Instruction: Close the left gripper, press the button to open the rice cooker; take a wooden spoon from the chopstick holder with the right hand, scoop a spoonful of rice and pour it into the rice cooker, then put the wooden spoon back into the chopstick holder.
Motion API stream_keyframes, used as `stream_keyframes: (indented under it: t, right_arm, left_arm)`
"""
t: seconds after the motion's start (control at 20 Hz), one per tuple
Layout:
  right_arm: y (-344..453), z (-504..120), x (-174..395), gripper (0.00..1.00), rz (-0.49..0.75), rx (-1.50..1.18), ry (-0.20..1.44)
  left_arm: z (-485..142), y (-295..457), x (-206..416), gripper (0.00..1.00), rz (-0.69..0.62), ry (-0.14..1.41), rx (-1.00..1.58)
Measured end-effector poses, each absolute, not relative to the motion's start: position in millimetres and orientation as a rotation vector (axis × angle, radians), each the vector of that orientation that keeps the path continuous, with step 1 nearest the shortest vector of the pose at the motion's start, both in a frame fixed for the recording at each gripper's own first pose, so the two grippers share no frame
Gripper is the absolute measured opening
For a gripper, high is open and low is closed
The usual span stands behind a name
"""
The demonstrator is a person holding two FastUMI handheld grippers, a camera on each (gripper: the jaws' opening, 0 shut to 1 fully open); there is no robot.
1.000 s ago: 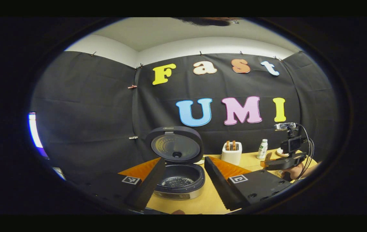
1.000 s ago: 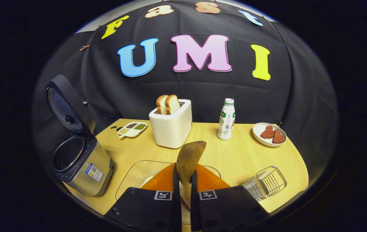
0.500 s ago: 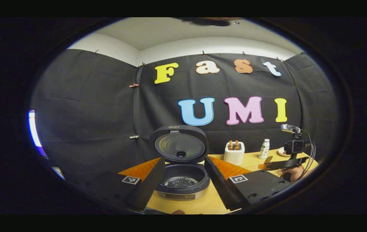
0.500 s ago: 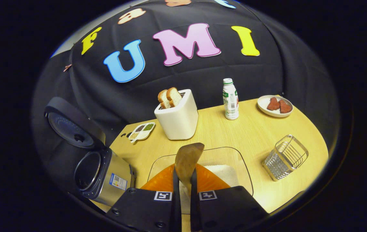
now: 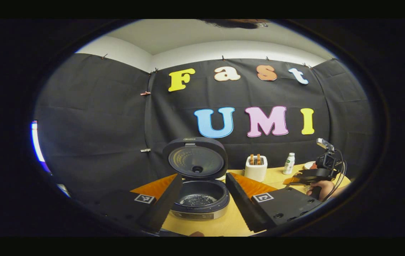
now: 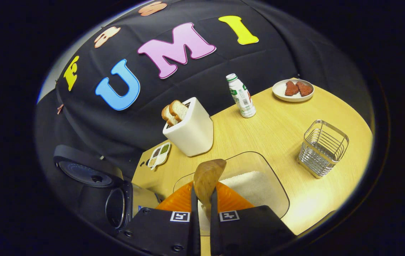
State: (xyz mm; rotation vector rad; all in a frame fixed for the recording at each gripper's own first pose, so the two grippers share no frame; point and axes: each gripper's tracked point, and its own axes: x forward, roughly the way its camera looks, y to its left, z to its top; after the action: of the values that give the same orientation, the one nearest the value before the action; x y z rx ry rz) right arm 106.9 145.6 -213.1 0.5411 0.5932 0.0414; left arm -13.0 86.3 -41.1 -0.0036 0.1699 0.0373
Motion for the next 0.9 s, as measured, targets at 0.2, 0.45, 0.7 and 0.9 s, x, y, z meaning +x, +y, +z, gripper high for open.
stream_keyframes:
  t: [0.2,0.45,0.7,0.9]
  right_arm:
    - [134,-197,113,0.15,0.001,0.613,0.558]
    - [125,-168,121,0.15,-0.025,0.675,0.501]
    - [138,-144,120,0.15,-0.005,0.694,0.474]
    - [170,-124,116,0.15,0.049,0.702,0.469]
  left_arm:
    - [-39,86,-14,0.85,0.036,0.165,0.003]
    - [-35,87,-14,0.85,0.026,0.155,-0.002]
    - [-35,92,-11,0.85,0.026,0.146,-0.024]
    - [-31,99,-10,0.85,0.027,0.126,0.000]
